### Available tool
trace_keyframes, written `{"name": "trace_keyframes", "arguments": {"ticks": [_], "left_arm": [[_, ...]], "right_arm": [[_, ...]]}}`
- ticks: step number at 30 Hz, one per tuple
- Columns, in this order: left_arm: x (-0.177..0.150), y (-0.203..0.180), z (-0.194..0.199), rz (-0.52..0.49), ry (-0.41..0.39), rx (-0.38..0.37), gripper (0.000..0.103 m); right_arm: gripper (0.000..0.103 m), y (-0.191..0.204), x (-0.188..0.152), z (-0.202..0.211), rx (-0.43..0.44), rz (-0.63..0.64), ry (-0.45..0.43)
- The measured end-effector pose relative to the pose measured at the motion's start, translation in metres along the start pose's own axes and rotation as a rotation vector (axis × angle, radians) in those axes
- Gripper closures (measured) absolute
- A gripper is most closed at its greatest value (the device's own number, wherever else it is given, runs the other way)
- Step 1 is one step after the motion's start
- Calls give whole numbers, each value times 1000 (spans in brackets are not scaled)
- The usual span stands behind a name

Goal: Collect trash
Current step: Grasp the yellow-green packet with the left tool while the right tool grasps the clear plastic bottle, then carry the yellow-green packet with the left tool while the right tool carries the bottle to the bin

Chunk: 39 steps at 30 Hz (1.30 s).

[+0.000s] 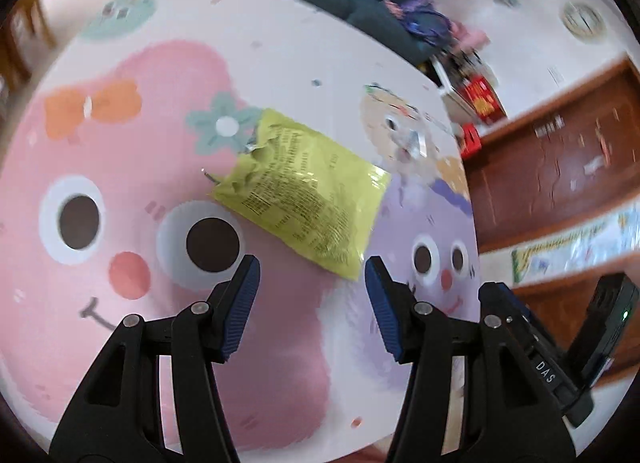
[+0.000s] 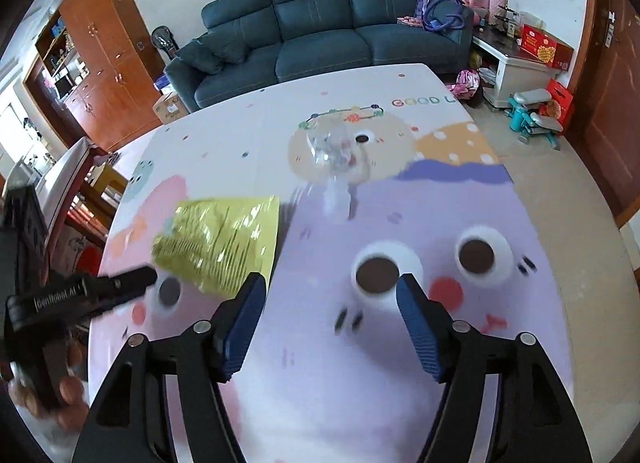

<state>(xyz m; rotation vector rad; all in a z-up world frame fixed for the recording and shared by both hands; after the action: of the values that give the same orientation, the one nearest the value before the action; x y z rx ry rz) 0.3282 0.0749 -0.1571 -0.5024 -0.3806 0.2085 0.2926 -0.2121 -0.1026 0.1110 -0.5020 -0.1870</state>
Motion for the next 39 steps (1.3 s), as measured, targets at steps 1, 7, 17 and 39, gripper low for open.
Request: {"name": "trace_keyframes", "arguments": {"ticks": [1,7,17,39], "left_arm": [[1,3,-7,30,3,-3,52],[13,19,-40,164,-24,-14,52],[30,17,-86,237,-39,-22,52],[55,-51,-131,-20,31,16,52]], "right_arm": [[34,0,7,-12,0,-1,4],[33,-3,36,-71,5,-33,38],[33,-11,60,-138,-6,-57,68],[74,11,33,-161,53,32,44]]}}
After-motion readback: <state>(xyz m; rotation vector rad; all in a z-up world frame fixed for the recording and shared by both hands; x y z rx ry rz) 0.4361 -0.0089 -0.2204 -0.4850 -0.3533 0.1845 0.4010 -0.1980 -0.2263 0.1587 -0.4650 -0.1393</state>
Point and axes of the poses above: each gripper's, at about its wrist camera, not at the fingertips, and z roughly against the way its jaws point, y to its left, x to its top, the point moved 6 cm from there along -z, roughly the way its jaws point, and after that the axes turned 6 degrees about -z, right-handed, at the moved point
